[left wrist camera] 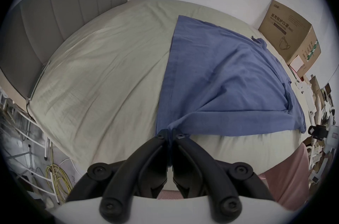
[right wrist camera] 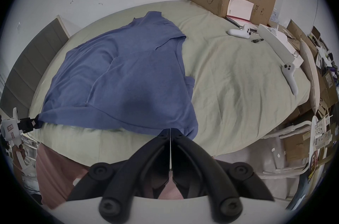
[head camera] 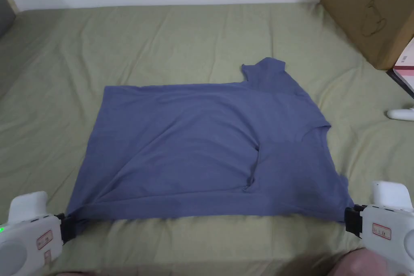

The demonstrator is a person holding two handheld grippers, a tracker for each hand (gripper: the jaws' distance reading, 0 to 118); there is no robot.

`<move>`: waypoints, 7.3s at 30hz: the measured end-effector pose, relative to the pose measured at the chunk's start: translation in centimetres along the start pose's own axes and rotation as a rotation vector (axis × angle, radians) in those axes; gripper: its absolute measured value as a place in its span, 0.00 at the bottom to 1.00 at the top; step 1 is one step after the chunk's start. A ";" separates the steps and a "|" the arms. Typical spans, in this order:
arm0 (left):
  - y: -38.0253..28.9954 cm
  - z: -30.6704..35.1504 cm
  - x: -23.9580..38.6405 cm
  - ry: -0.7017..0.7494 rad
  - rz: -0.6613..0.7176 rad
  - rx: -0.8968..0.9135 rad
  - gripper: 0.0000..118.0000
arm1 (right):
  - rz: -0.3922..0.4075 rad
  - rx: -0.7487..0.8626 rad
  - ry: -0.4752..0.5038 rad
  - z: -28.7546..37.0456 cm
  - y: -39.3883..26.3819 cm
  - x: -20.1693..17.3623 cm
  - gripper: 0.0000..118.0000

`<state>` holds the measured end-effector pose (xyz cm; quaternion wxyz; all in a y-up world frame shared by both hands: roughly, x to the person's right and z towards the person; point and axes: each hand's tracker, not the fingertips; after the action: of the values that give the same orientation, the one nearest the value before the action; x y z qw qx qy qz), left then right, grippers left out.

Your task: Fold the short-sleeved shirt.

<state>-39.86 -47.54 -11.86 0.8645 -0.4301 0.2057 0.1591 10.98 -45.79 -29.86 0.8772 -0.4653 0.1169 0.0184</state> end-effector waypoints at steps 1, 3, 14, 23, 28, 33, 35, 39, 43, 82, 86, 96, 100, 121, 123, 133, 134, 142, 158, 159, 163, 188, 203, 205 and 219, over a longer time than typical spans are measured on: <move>0.1 0.2 0.2 0.000 -0.004 0.003 0.03 | -0.001 -0.002 -0.002 -0.1 0.3 0.2 0.06; 0.2 0.3 0.5 -0.006 -0.009 0.004 0.03 | 0.005 0.004 -0.018 -0.5 0.8 0.8 0.48; 0.7 0.3 0.7 0.020 -0.046 -0.005 0.03 | -0.073 -0.134 0.086 -6.1 1.8 2.9 0.00; 1.7 1.2 0.4 0.031 -0.063 0.003 0.03 | -0.081 -0.016 0.050 -2.2 3.6 3.2 0.00; 2.9 1.7 0.4 0.034 -0.070 0.021 0.03 | -0.091 0.023 0.044 -1.7 6.0 3.6 0.00; 2.6 1.4 0.6 0.030 -0.062 0.013 0.03 | -0.079 -0.035 0.062 -3.0 5.3 3.4 0.00; 2.4 1.3 0.6 0.031 -0.070 0.002 0.03 | -0.042 -0.086 0.011 -3.8 4.9 3.2 0.26; 2.3 1.1 0.2 0.037 -0.075 -0.006 0.03 | -0.087 -0.115 0.091 -4.3 3.9 3.3 0.64; 2.4 0.8 0.0 0.031 -0.056 -0.009 0.03 | -0.018 -0.131 -0.005 -5.1 3.1 2.4 0.00; 15.9 -7.3 2.4 0.101 -0.151 -0.022 0.79 | -0.024 -0.026 0.011 -11.4 17.8 1.1 0.74; 14.2 -4.2 1.5 0.061 -0.115 0.006 0.61 | 0.037 0.018 0.020 -8.4 16.0 0.9 0.61; 8.2 -0.7 1.0 -0.048 -0.030 0.020 0.00 | -0.059 0.015 0.078 -5.6 9.6 0.5 0.00; 9.2 -2.9 0.7 -0.012 -0.016 0.013 0.36 | -0.066 -0.007 0.083 -5.7 8.2 0.4 0.00; 8.6 -6.4 0.5 0.004 -0.010 -0.105 0.06 | -0.169 -0.077 0.053 -10.9 9.9 1.4 0.68; 8.7 -6.4 0.7 0.008 -0.029 -0.109 0.06 | -0.090 -0.127 0.028 -12.2 9.5 0.8 0.53; 8.5 -3.8 0.4 0.002 -0.085 -0.095 0.06 | 0.002 -0.095 0.030 -8.3 9.7 0.0 0.11; 8.3 -3.3 0.4 0.001 -0.093 -0.093 0.06 | 0.008 -0.094 0.032 -7.7 9.6 0.2 0.11; 3.2 0.0 -0.4 0.032 -0.147 -0.133 0.06 | 0.000 -0.125 0.025 -4.1 4.1 2.5 0.11; 6.6 2.7 1.7 -0.033 -0.053 0.005 0.55 | -0.039 -0.011 0.101 -1.4 8.3 2.2 0.60; 7.3 2.5 2.3 -0.038 -0.066 0.012 0.17 | -0.027 0.010 0.080 -1.4 9.2 1.7 0.24; 8.3 0.3 4.0 -0.057 -0.092 -0.006 0.00 | -0.035 0.014 0.086 -3.4 10.7 0.3 0.01; 15.0 -10.1 4.2 -0.022 -0.058 -0.074 0.00 | 0.033 -0.197 0.051 -27.6 30.3 -1.6 0.80; 16.2 -11.2 3.5 -0.020 -0.048 -0.082 0.00 | 0.187 -0.133 0.052 -25.4 30.2 -3.5 0.02; 17.6 -11.8 3.2 -0.015 -0.044 -0.066 0.10 | 0.149 -0.132 0.072 -25.2 30.3 -3.0 0.02; 28.2 -24.0 3.7 -0.041 0.020 -0.144 0.58 | 0.165 -0.137 0.071 -25.5 30.3 -3.3 0.02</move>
<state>-54.69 -50.22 -45.92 0.8337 -0.4857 0.1802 0.1910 -1.27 -49.32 -67.48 0.8340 -0.5135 0.1842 0.0820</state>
